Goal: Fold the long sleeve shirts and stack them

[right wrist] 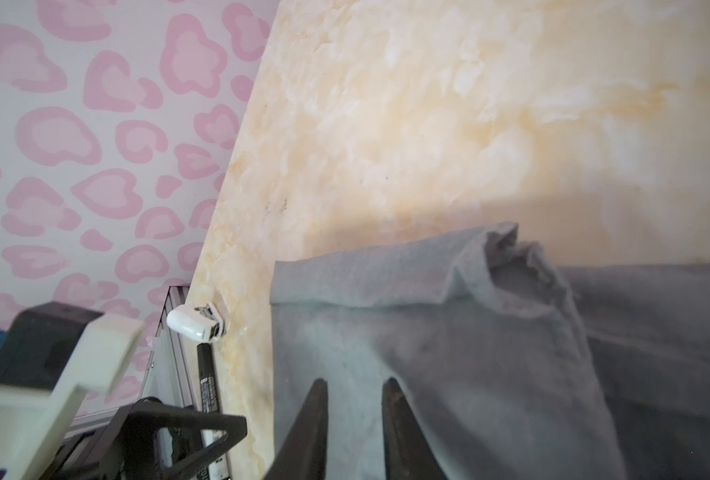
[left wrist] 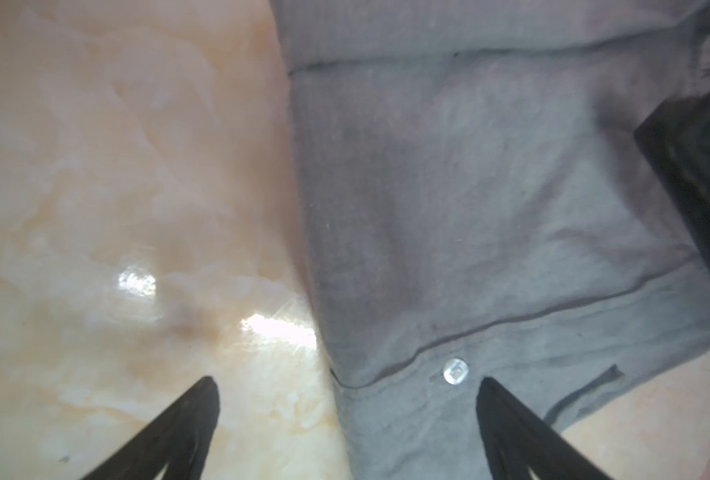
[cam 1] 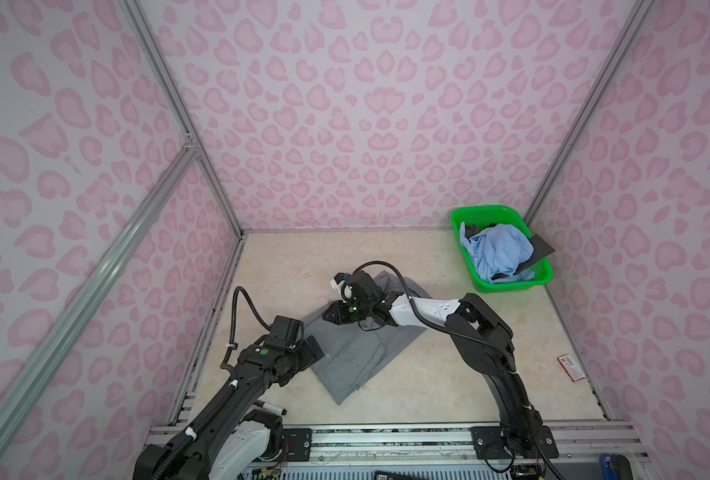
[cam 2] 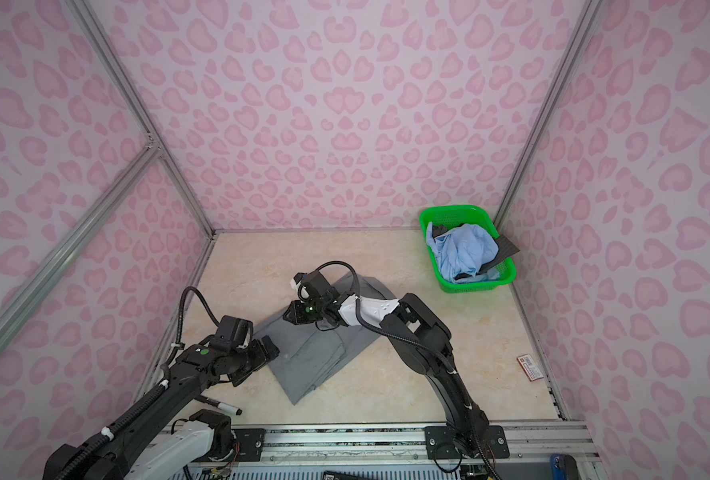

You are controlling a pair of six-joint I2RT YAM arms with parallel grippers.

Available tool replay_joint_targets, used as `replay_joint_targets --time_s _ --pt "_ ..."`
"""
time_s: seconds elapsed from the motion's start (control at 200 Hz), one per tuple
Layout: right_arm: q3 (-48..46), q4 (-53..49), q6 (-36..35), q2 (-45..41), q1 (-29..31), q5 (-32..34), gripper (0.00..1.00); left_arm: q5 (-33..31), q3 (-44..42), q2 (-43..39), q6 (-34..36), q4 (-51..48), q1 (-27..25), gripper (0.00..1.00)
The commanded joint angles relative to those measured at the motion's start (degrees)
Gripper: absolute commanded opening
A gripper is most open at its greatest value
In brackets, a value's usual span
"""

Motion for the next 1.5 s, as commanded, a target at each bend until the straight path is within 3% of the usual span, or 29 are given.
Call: replay_joint_targets --time_s 0.0,0.1,0.3,0.55,0.7,0.82,0.885,1.06,1.23,1.495 --pt "0.3 2.1 3.6 2.8 -2.0 2.1 0.23 0.1 -2.5 0.9 -1.5 3.5 -0.3 0.98" --pt "-2.4 3.6 5.3 2.8 -3.4 4.9 0.24 0.1 -4.5 1.1 -1.7 5.0 -0.4 0.98" --pt "-2.3 -1.9 4.6 3.2 -3.2 3.8 0.3 0.2 -7.3 0.9 -0.9 7.0 -0.8 0.98" --pt "-13.9 2.0 4.1 -14.5 -2.9 7.1 0.36 -0.9 -7.5 -1.0 1.3 8.2 -0.8 0.96" --pt "-20.7 4.1 4.9 -21.1 -5.7 5.0 0.37 0.9 -7.9 1.0 2.1 12.4 -0.8 0.96" --pt "-19.5 -5.7 -2.4 -22.9 -10.4 4.5 0.37 3.0 -8.3 3.4 2.2 15.9 -0.8 0.94" --pt "-18.0 -11.0 -5.4 -22.6 -12.8 3.2 0.35 3.2 -8.3 4.4 2.2 17.3 -0.9 0.9" --pt "-22.3 -5.9 -6.2 -21.7 -15.3 -2.3 0.35 3.6 -9.5 6.5 2.1 20.9 -0.8 0.71" --pt "-25.1 6.1 -0.9 -18.8 -12.4 -3.5 0.35 4.1 -10.4 7.1 1.7 23.6 -1.0 0.61" --pt "-28.9 14.0 7.4 -13.0 -10.2 1.0 0.32 4.1 -11.2 5.5 1.9 25.5 -1.0 0.39"
